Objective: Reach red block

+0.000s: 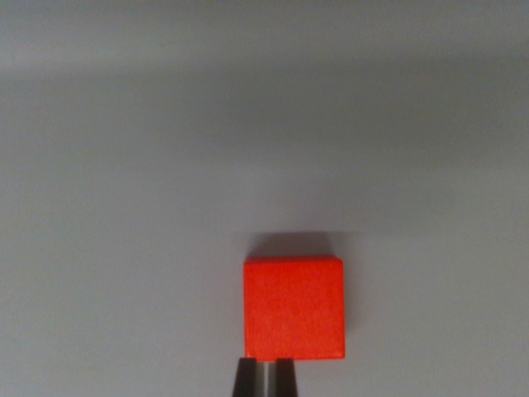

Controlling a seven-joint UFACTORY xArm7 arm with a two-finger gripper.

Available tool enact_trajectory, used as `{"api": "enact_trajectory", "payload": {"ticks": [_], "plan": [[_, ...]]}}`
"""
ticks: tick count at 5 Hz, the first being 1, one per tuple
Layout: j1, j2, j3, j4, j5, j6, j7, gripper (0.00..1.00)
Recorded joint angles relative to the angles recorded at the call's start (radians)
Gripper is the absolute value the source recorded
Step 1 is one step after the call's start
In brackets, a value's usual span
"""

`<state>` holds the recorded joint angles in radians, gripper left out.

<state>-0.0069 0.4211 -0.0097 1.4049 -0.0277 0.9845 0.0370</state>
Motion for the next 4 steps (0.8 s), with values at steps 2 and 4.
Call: {"api": "enact_trajectory", "payload": {"ticks": [2,4], "plan": [[-0.0026,0.029,-0.003,-0.011,-0.0011,-0.039,-0.001,0.00],[-0.0052,0.056,-0.006,-0.021,-0.0021,-0.076,-0.001,0.00]]}}
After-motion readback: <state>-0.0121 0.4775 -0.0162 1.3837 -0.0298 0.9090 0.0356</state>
